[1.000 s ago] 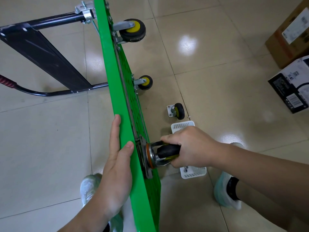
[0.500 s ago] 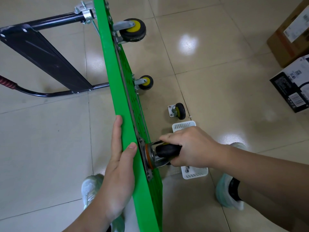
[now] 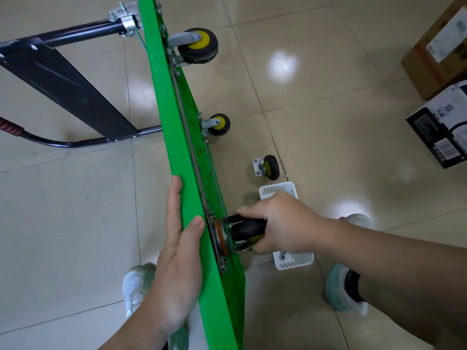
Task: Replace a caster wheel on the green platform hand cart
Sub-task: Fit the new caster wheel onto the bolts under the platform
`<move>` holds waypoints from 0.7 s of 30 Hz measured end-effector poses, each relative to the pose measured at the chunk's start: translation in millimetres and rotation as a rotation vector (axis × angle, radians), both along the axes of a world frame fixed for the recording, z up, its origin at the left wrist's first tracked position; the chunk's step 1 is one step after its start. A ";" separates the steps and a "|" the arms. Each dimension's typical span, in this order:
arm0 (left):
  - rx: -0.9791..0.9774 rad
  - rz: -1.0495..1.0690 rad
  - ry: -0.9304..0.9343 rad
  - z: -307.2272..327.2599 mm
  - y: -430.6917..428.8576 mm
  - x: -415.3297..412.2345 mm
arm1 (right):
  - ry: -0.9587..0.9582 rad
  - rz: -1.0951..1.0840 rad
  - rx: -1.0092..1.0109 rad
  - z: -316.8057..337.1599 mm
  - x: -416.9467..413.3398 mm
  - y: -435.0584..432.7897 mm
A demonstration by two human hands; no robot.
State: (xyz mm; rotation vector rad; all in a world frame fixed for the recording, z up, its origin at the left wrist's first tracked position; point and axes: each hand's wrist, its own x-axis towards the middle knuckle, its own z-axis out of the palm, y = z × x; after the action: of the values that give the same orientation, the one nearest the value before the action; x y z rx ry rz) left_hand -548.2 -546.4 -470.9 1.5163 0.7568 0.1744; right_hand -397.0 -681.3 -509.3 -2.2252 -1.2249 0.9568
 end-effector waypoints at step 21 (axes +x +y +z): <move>0.131 -0.073 0.036 -5.4 6.9 -1.8 | -0.028 0.034 0.040 2.2 -0.6 -5.2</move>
State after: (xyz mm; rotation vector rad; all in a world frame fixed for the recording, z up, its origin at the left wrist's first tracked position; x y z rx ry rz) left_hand -549.9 -539.4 -476.3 1.6722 0.7295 0.1446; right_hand -397.6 -686.6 -507.2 -2.2000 -1.2863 0.9087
